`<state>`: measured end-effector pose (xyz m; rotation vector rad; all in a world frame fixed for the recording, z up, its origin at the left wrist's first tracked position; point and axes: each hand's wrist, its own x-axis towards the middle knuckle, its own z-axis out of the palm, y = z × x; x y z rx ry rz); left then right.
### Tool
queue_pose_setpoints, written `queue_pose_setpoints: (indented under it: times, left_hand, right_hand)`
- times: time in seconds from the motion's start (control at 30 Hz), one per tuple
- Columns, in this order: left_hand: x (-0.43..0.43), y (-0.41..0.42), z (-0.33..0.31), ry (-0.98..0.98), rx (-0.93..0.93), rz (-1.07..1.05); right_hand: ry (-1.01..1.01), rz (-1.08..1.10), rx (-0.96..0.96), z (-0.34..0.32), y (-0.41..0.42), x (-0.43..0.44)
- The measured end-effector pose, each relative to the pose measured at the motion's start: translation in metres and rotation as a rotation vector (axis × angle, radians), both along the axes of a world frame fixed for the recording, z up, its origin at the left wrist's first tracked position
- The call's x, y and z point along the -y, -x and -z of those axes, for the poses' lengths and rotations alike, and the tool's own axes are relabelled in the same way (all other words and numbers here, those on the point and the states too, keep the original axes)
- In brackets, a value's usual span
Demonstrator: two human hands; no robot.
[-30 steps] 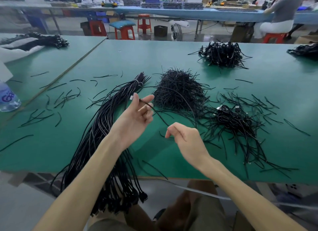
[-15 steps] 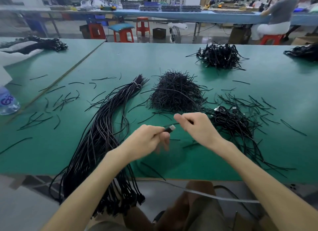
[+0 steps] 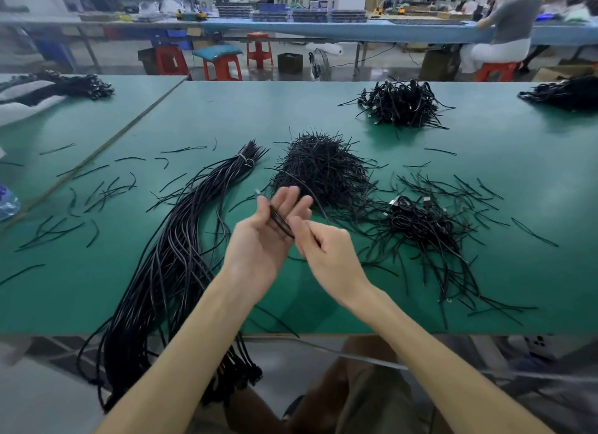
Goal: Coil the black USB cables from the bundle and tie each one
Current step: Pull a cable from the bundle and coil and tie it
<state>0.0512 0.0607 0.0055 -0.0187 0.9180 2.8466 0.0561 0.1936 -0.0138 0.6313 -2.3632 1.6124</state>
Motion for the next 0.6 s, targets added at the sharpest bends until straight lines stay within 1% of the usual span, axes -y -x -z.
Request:
queue_pose_setpoints:
  times: [0.07,0.13,0.17,0.2,0.23,0.27,0.33,0.37,0.4,0.43,0.47,0.5,0.57,0.6]
  left_hand:
    - [0.012,-0.002,-0.009,-0.129,0.011,-0.014]
    - [0.021,-0.005,-0.015,-0.199,0.012,0.04]
    - [0.024,-0.007,-0.017,-0.183,-0.007,0.079]
    - [0.028,-0.009,-0.018,-0.116,-0.046,0.123]
    - [0.031,-0.011,-0.018,0.025,-0.108,0.16]
    - [0.033,-0.014,-0.016,0.261,-0.194,0.182]
    - [0.032,-0.019,-0.008,0.876,-0.409,0.185]
    - [0.03,-0.021,-0.003,1.134,-0.497,0.186]
    - [0.026,-0.023,0.002,1.323,-0.549,0.17]
    - [0.022,-0.024,0.008,1.441,-0.565,0.123]
    - [0.018,-0.024,0.014,1.49,-0.55,0.046]
    - [0.013,-0.024,0.02,1.493,-0.519,-0.048]
    - [0.002,-0.023,0.026,1.405,-0.443,-0.235]
    - [-0.004,-0.022,0.027,1.313,-0.388,-0.301]
  right_hand:
    - [-0.024,0.029,0.009,0.005,0.006,-0.008]
    - [-0.053,0.046,0.013,0.011,0.011,-0.015]
    - [-0.075,0.053,0.01,0.013,0.014,-0.019]
    - [-0.1,0.066,0.009,0.015,0.017,-0.022]
    - [-0.124,0.085,0.011,0.015,0.022,-0.026]
    - [-0.141,0.111,0.014,0.015,0.027,-0.029]
    - [-0.142,0.175,0.011,0.009,0.037,-0.033]
    - [-0.129,0.199,0.005,0.005,0.04,-0.034]
    - [-0.112,0.214,-0.006,0.001,0.043,-0.032]
    - [-0.086,0.219,-0.021,-0.003,0.042,-0.028]
    - [-0.049,0.219,-0.032,-0.007,0.041,-0.024]
    - [-0.002,0.213,-0.036,-0.009,0.039,-0.019]
    - [0.109,0.186,-0.014,-0.01,0.031,-0.008]
    - [0.156,0.173,0.009,-0.009,0.027,-0.002]
